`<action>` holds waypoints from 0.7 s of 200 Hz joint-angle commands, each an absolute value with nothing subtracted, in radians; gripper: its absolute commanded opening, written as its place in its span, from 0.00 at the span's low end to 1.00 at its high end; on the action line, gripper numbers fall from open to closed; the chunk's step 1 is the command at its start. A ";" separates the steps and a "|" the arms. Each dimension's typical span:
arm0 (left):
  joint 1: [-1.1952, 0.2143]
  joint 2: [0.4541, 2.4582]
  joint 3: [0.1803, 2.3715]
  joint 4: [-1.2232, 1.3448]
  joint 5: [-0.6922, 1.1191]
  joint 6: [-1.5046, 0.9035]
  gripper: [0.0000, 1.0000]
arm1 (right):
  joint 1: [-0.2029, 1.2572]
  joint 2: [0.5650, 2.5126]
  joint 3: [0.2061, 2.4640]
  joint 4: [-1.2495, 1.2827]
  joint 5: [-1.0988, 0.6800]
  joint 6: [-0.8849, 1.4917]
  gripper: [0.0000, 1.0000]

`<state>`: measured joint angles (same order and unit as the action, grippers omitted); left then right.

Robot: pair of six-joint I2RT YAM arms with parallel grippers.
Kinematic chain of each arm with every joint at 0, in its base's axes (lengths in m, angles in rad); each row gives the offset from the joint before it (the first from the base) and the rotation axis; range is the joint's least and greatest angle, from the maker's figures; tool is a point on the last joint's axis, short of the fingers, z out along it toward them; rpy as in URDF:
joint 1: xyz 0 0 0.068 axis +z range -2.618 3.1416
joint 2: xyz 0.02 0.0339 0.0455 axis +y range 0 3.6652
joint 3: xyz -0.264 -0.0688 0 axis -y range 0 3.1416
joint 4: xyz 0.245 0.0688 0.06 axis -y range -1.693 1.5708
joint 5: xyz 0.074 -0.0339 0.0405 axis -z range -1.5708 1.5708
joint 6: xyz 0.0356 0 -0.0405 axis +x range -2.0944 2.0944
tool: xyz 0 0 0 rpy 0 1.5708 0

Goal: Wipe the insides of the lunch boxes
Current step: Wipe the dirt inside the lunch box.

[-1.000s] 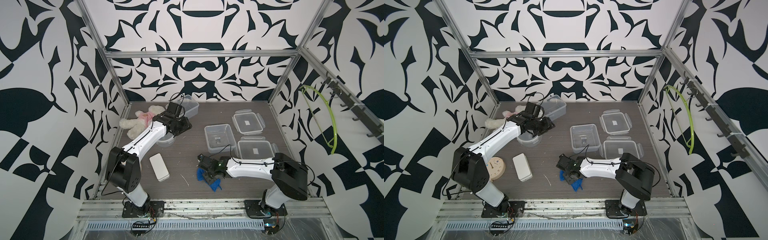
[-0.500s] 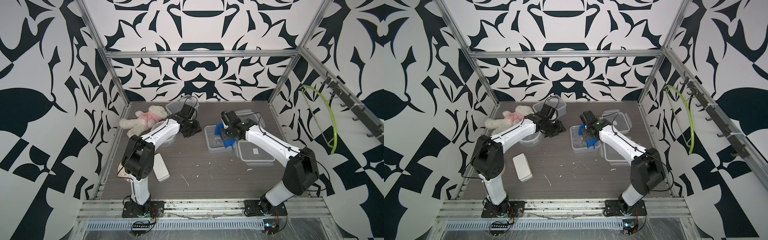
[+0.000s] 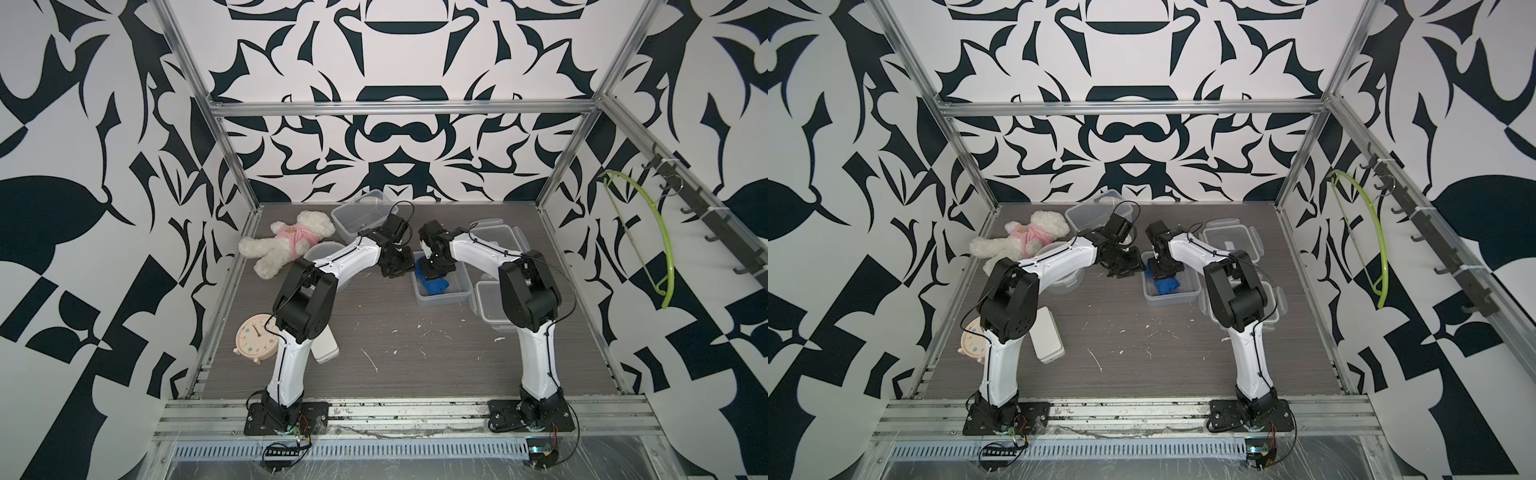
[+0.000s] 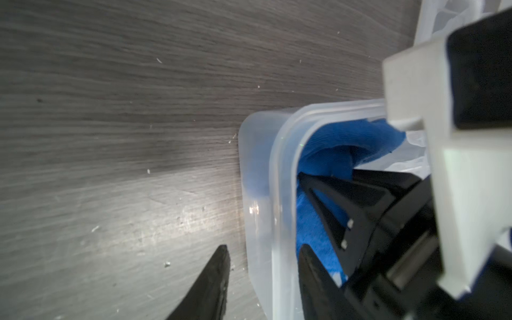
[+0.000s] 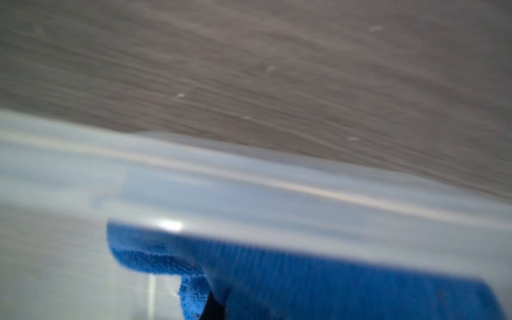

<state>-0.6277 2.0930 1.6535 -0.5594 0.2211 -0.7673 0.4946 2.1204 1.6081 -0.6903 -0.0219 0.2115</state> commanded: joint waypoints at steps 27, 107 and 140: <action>-0.626 2.167 1.742 -0.593 0.235 -0.753 0.33 | 0.499 2.060 1.623 -0.453 -0.207 0.285 0.00; -0.629 2.197 1.816 -0.674 0.179 -0.727 0.05 | 0.484 2.064 1.667 -0.444 -0.014 0.328 0.00; -0.628 2.189 1.833 -0.725 0.130 -0.711 0.00 | 0.453 2.059 1.684 -0.506 0.070 0.325 0.00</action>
<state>-0.6216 2.1853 1.7912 -0.6510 0.1558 -0.7391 0.4805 2.0975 1.6402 -0.4866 -0.0326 0.3153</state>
